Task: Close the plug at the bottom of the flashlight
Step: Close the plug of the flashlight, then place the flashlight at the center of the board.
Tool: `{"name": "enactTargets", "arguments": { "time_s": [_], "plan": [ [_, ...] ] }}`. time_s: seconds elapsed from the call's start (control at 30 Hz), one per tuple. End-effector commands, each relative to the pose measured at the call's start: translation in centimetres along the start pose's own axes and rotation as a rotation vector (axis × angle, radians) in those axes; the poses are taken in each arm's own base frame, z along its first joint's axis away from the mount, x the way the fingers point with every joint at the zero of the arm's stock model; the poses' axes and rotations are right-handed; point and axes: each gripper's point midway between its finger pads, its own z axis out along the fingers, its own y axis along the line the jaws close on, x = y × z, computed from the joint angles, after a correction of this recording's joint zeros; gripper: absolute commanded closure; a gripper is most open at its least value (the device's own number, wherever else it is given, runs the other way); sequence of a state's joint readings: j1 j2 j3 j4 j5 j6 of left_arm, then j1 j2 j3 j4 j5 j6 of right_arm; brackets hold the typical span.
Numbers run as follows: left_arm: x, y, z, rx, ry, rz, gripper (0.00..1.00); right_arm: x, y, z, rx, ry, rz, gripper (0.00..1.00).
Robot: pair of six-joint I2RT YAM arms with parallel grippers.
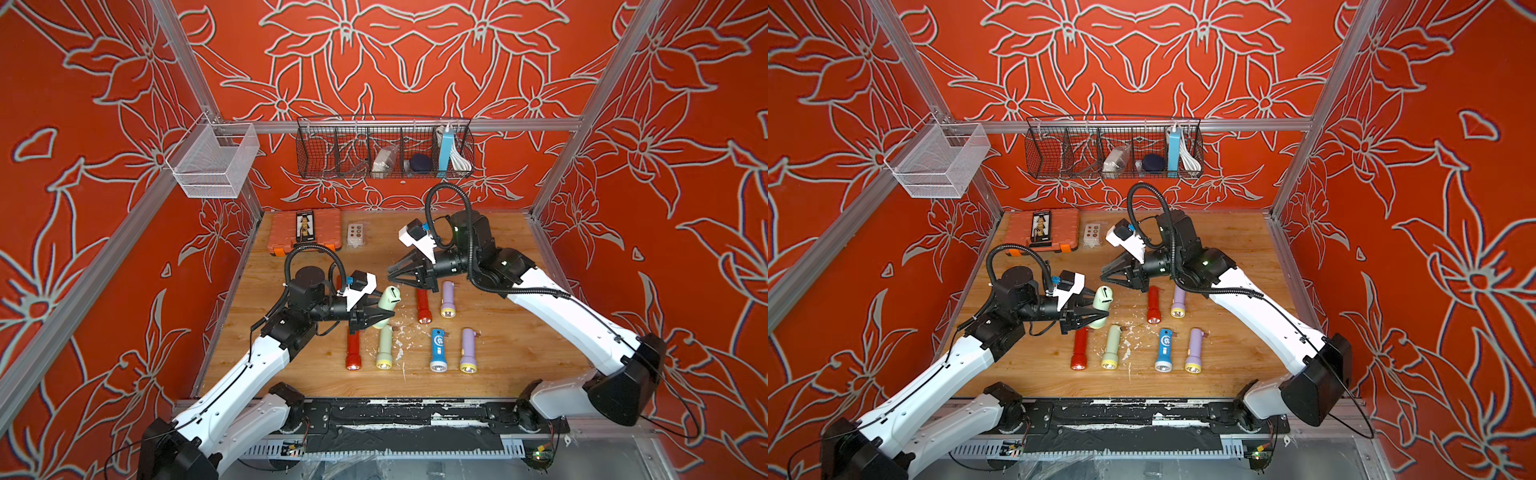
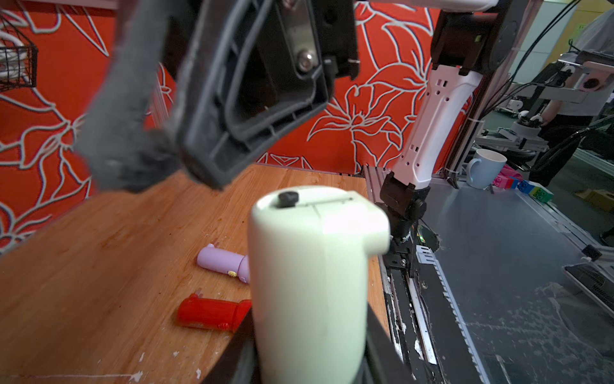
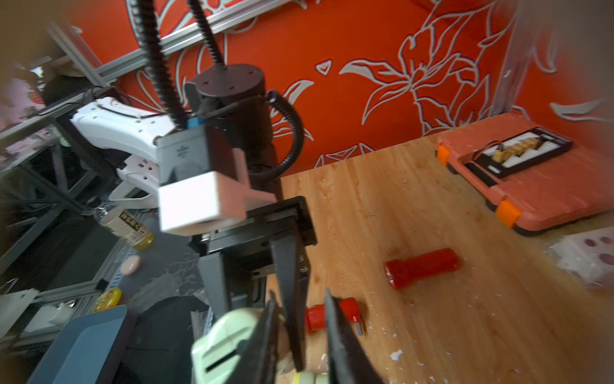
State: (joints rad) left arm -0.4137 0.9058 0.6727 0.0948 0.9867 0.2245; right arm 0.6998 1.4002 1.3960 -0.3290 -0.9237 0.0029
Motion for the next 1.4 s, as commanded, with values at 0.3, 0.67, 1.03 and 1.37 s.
{"name": "enactTargets", "arguments": {
  "time_s": [0.3, 0.67, 1.03, 1.37],
  "plan": [
    [0.6, 2.0, 0.3, -0.093, 0.017, 0.024, 1.00, -2.1, -3.2, -4.9, 0.409, -0.117, -0.076, 0.36],
    [3.1, 9.2, 0.8, -0.393, 0.128, -0.383, 1.00, 6.3, -10.8, -10.7, 0.934, -0.124, 0.140, 0.02],
    [7.5, 17.3, -0.2, -0.790, 0.251, -0.743, 1.00, 13.1, -13.3, -13.2, 1.099, 0.003, 0.236, 0.02],
    [13.7, 20.1, -1.8, -1.050, 0.497, -0.976, 1.00, 13.9, -13.5, -14.8, 1.177, 0.007, 0.236, 0.02]
  ]
}}
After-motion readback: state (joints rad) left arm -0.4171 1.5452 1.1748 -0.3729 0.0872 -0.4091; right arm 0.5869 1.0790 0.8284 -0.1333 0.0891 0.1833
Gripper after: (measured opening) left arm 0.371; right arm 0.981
